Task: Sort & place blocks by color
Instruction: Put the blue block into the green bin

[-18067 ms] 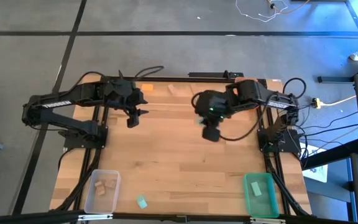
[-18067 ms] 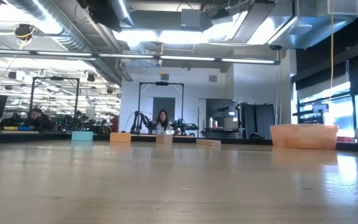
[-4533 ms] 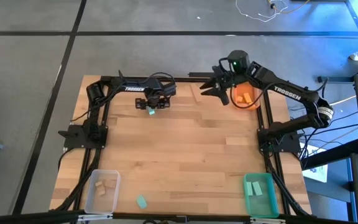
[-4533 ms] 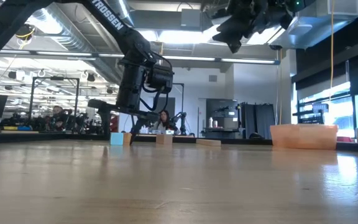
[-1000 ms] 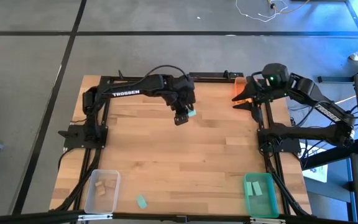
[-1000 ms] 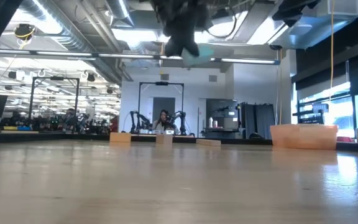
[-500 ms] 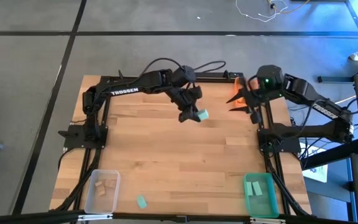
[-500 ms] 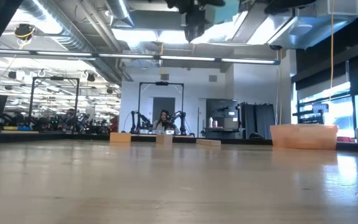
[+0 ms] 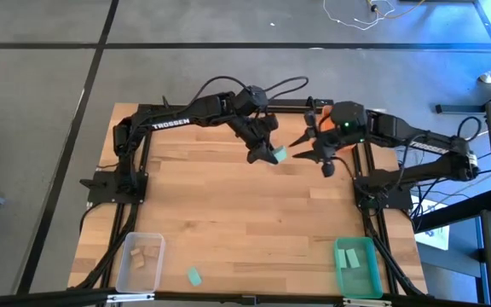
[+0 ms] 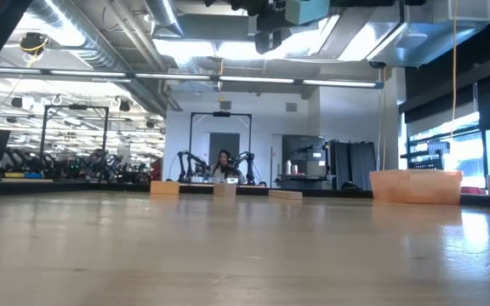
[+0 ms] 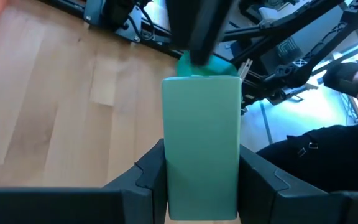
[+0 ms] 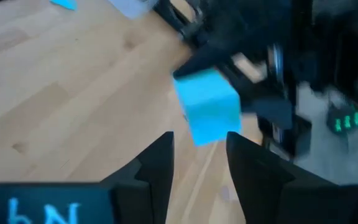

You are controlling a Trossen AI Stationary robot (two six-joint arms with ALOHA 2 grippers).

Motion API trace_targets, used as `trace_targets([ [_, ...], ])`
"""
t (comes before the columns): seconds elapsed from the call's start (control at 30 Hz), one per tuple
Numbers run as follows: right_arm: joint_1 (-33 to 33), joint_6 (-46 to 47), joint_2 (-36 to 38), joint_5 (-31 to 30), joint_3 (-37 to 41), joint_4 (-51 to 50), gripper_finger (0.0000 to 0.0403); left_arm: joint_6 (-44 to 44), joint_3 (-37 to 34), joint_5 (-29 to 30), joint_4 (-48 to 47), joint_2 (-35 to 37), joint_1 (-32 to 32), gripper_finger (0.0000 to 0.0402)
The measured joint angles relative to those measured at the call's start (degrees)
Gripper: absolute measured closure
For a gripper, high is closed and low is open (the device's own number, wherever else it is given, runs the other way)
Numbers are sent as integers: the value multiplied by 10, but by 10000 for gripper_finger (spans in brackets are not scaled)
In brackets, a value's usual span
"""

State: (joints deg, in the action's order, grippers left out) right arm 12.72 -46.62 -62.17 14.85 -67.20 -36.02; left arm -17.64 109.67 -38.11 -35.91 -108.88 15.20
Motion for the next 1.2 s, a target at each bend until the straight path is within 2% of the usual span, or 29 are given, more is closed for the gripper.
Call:
trace_targets([
  [0.1, -7, 53, -13, -52, -2, 12, 253, 0, 0, 0, 0, 0, -2, 278],
  [0.37, -21, 74, -20, -101, -15, 16, 253, 0, 0, -3, -8, 0, -1, 278],
  [0.67, -47, 74, -18, -99, -15, 13, 255, 1, 0, -4, -10, 0, -1, 278],
  [0.97, -55, 76, -18, -99, -15, -6, 311, 1, 0, -5, -10, 0, -1, 278],
  [1.2, -55, 80, -18, -98, -15, -5, 285, 0, 0, -5, -23, 0, -1, 278],
])
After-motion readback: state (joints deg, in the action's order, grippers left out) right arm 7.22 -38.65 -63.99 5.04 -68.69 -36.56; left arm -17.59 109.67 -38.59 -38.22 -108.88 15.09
